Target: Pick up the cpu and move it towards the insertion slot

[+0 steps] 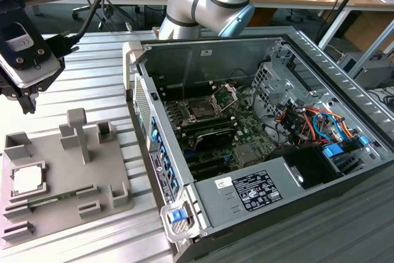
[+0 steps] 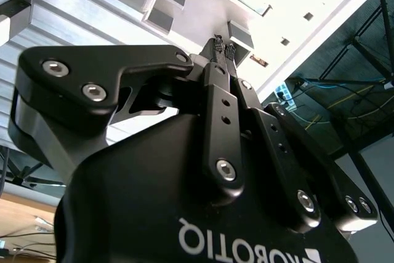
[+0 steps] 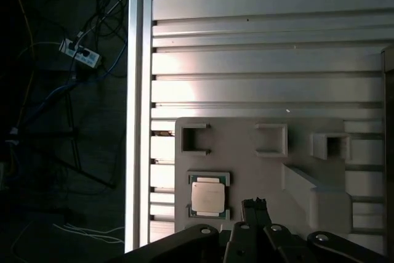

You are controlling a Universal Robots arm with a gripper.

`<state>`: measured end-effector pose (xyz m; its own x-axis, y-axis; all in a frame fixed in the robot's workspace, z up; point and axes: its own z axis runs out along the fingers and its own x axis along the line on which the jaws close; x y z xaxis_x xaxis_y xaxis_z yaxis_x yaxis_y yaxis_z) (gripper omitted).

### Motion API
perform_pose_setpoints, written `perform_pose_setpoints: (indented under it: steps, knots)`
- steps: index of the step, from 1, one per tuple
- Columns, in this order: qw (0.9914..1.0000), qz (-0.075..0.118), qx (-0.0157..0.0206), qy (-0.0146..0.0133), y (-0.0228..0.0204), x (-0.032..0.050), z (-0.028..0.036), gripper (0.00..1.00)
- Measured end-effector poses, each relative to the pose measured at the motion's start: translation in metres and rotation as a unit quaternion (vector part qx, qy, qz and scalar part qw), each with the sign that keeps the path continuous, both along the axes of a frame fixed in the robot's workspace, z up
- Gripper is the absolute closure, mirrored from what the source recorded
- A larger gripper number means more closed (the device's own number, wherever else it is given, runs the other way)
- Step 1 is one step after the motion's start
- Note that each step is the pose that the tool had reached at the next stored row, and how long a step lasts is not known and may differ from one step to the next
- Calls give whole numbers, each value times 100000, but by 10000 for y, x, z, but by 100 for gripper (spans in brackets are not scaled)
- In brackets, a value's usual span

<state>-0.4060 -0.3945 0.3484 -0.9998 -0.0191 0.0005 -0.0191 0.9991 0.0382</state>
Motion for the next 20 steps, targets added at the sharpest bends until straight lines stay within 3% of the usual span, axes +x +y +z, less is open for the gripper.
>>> perform_pose_setpoints:
  steps: [20]
  knots:
    - [100000, 0, 2, -1, -1, -12, -60, 89]
